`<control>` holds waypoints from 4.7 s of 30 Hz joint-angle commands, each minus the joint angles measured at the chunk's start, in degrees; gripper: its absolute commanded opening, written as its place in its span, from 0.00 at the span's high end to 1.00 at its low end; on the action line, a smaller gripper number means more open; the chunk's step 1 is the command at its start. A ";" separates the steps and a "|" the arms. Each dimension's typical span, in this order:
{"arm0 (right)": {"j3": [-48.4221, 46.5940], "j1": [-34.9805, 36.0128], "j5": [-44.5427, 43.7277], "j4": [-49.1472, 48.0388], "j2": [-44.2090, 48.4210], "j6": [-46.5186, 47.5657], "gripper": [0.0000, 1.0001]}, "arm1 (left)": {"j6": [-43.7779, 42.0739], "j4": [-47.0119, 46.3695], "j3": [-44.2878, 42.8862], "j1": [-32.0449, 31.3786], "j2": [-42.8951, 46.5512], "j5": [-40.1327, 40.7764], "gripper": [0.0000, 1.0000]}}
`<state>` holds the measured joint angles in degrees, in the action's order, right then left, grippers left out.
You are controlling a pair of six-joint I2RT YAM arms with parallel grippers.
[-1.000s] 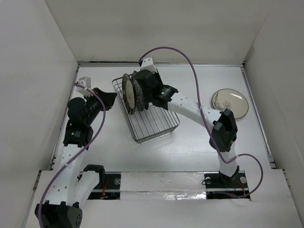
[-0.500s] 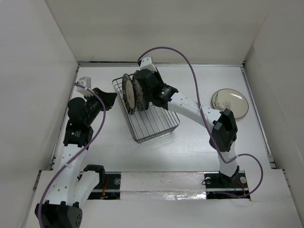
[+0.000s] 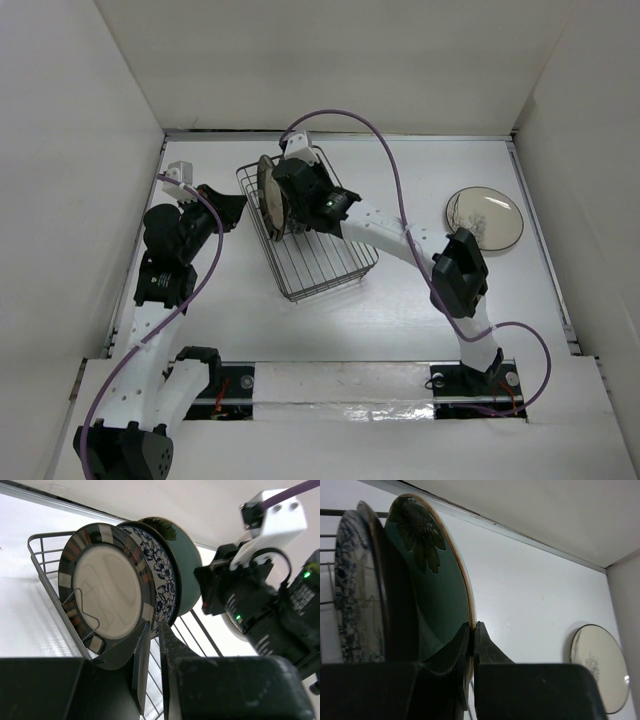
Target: Load the plates into the dish rack
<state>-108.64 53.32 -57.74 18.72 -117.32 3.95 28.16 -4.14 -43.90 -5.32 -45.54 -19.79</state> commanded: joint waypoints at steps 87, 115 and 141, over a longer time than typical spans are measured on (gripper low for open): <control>71.56 -59.24 44.21 -44.48 52.79 -45.90 1.00 | 0.05 -3.06 -0.57 -1.36 -0.95 -1.65 0.84; 23.84 -18.00 27.41 -20.57 28.11 -17.13 1.00 | -0.22 -3.06 -0.58 -1.36 -0.17 -2.17 0.81; 11.79 -6.66 13.53 -10.02 10.89 -11.86 1.00 | -0.48 -2.80 -0.75 -1.36 -0.34 -1.30 0.81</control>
<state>-91.83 45.19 -39.13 13.34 -107.59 -8.56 28.49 -4.86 -43.83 -6.39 -46.28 -20.84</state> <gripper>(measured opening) 0.048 0.186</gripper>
